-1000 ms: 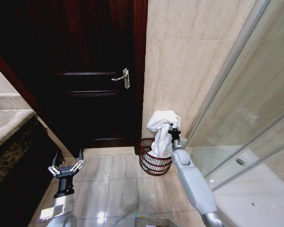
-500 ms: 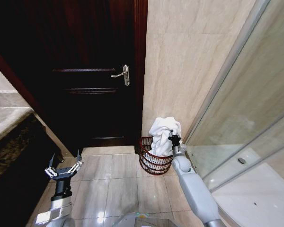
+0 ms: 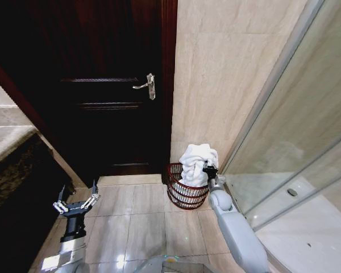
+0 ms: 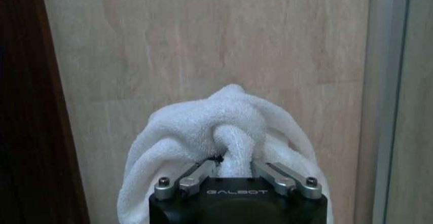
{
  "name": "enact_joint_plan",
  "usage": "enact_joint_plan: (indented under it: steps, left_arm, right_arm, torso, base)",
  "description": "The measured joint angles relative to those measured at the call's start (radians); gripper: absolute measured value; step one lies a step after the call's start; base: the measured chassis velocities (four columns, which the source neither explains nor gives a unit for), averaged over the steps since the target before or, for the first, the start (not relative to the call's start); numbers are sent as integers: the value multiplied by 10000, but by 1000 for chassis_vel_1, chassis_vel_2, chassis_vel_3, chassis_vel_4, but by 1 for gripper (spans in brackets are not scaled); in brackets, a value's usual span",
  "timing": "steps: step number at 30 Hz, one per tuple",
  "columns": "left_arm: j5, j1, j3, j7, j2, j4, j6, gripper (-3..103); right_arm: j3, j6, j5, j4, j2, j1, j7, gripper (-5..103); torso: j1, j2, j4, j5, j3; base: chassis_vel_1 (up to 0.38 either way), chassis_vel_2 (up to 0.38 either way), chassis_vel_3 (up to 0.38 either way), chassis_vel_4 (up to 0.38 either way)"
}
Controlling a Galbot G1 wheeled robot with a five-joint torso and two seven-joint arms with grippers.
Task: Discard the used towel into the hamper.
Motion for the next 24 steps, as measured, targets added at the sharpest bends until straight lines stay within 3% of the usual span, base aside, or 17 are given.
enact_joint_plan:
  steps: [11, 17, 24]
  left_arm:
    - [3, 3, 18, 1, 0, 60, -2, 100]
    - [23, 1, 34, 22, 0, 56, -13, 100]
    - [83, 30, 44, 86, 0, -12, -17, 100]
  right_arm:
    - [124, -473, 119, 239, -165, -104, -254, 12]
    - [599, -1608, 326, 874, -91, -219, -575, 12]
    - [938, -2328, 332, 1150, -205, -235, -923, 12]
  torso:
    - [-176, -445, 0, 0, -267]
    - [-300, -734, 0, 0, -433]
    - [-405, -1005, 0, 1, -599]
  base:
    - [0, 0, 0, 0]
    - [0, 0, 0, 0]
    - [0, 0, 0, 0]
